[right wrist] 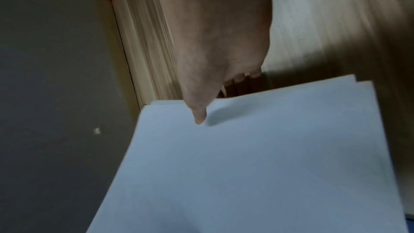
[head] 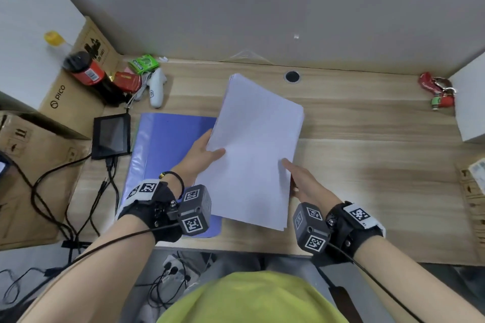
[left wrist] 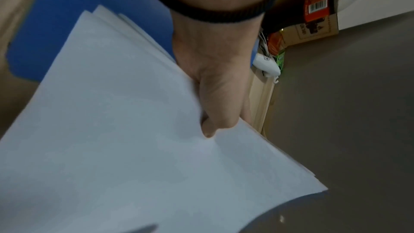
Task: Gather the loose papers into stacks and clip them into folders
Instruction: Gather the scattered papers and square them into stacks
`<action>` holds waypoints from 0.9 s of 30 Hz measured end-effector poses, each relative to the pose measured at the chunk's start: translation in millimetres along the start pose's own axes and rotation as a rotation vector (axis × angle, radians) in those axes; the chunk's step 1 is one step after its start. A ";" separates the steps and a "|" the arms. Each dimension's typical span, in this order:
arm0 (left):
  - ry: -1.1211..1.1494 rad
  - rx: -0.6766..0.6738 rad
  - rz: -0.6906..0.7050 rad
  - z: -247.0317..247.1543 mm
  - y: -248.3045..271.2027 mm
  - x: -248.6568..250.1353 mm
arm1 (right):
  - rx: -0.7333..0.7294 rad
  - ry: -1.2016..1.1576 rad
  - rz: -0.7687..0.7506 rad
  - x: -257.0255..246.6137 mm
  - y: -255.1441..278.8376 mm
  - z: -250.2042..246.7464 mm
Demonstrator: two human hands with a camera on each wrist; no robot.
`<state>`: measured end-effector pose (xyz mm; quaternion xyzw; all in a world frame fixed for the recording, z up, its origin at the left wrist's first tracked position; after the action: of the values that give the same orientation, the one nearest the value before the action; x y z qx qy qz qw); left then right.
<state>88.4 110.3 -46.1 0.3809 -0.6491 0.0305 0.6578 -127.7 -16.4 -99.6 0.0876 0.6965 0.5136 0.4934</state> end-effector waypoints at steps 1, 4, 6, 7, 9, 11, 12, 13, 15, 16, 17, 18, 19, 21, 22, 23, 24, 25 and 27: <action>0.007 -0.045 0.023 8.6 -0.3 9.2 | 0.004 -0.029 -0.022 -5.1 5.2 -7.5; -0.054 -0.113 0.120 33.3 -5.1 38.4 | 0.085 -0.053 -0.162 -32.4 22.9 -35.1; -0.100 -0.102 0.190 50.3 -7.9 63.0 | 0.148 -0.026 -0.305 -58.7 38.7 -52.5; -0.090 -0.085 0.229 59.4 -8.9 76.9 | 0.180 -0.022 -0.388 -74.5 49.6 -59.4; -0.024 -0.021 0.308 74.1 -11.1 103.0 | 0.266 -0.051 -0.542 -102.3 71.3 -73.1; 0.063 0.057 0.374 82.9 -11.7 124.0 | 0.328 -0.092 -0.672 -123.5 90.2 -84.7; 0.103 0.080 0.388 85.2 -12.3 129.5 | 0.345 -0.098 -0.715 -130.2 97.7 -88.4; 0.140 0.086 0.389 87.3 -10.7 132.8 | 0.350 -0.095 -0.737 -133.4 102.3 -91.1; 0.171 0.078 0.359 89.2 -10.6 125.3 | 0.339 -0.065 -0.712 -126.9 99.9 -93.7; 0.160 0.077 0.332 89.0 -11.9 114.1 | 0.332 -0.035 -0.670 -116.8 94.1 -94.3; 0.146 0.075 0.299 88.4 -11.5 101.5 | 0.326 -0.003 -0.619 -104.0 87.5 -94.0; 0.128 0.073 0.261 87.0 -11.9 87.3 | 0.326 0.026 -0.572 -90.3 81.5 -93.1; 0.114 0.062 0.230 86.6 -10.1 75.5 | 0.327 0.032 -0.542 -78.3 77.2 -92.5; 0.087 0.012 0.201 90.5 -7.7 60.4 | 0.327 0.002 -0.514 -63.6 72.0 -92.0; 0.077 -0.007 0.200 93.1 -6.1 58.7 | 0.321 -0.005 -0.510 -63.2 72.0 -90.3; 0.079 -0.017 0.204 95.7 -3.9 60.6 | 0.316 -0.010 -0.506 -65.3 71.5 -89.1; 0.091 -0.014 0.195 97.1 -4.0 62.3 | 0.317 -0.014 -0.503 -68.1 71.0 -88.0; 0.116 -0.005 0.189 98.5 -3.5 65.4 | 0.322 -0.014 -0.500 -70.9 70.1 -87.6; 0.165 0.020 0.179 98.9 -4.7 72.4 | 0.338 -0.015 -0.495 -76.7 69.1 -86.3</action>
<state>20.0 20.5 2.1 0.3243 -0.6240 0.1269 0.6995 -183.2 -87.4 0.3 -0.0004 0.7686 0.2539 0.5872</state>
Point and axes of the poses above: each hand's wrist, its own y-axis away from the middle knuckle, its own z-axis out of the palm, x = y × z, the point moved 5 cm from there along -y, towards the middle knuckle, and after that the axes turned 3 degrees about x, right-handed, at the moved point
